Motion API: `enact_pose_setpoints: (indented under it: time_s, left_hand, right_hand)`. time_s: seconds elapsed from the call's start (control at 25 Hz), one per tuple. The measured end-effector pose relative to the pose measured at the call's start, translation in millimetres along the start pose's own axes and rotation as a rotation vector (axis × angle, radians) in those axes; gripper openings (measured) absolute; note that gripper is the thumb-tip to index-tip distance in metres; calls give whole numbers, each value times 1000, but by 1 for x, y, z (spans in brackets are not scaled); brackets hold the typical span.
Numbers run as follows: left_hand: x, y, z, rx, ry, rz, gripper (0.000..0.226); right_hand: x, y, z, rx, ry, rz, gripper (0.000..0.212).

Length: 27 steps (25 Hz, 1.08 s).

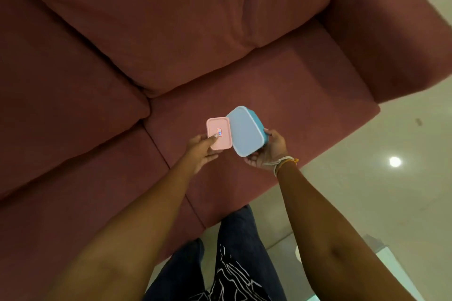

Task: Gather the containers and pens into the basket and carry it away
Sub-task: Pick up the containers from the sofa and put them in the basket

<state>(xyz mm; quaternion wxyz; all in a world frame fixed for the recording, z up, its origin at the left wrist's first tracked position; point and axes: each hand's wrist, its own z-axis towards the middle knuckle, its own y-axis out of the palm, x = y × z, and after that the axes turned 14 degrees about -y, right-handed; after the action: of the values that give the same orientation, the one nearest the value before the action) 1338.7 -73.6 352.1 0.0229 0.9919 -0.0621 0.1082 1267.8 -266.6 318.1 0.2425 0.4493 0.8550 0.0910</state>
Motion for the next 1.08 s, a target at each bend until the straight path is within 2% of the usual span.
enact_pose_setpoints:
  time_s: [0.16,0.28,0.36,0.48,0.56,0.64,0.76,0.84,0.92,1.08]
  left_hand:
    - [-36,-36,-25,-164,-33,-67,16]
    - [-74,-75,-49,-326,-53,106,20]
    - [-101,-103,-60,-383,-44,243,29]
    - [-144,-138,-72,-388,-51,488,32]
    - [-172,-150,-79,-364,-58,636,23]
    - [-203,-156,-84,-362,-72,726,15]
    - [-242,-160,-90,-407,-114,777,18]
    - [-269,-163,-95,-462,-136,802,20]
    - [-297,-169,-105,-466,-139,807,21]
    - [-362,-193,-122,-391,-114,884,5]
  right_hand:
    - [72,-2,-53,-26,-86,80,47]
    - [150,-3,-102,-62,-133,149,50]
    - [204,-5,-132,-65,-134,179,44]
    - [276,-15,-167,116,-163,220,21]
    - [312,-18,-187,195,-188,256,10]
    - [345,-30,-205,198,-209,312,21]
    - [388,-49,-229,147,-289,301,50]
    - [417,-61,-249,156,-378,224,52]
    - [452,-74,-271,256,-434,263,50]
    - [552,-108,-311,544,-505,478,41]
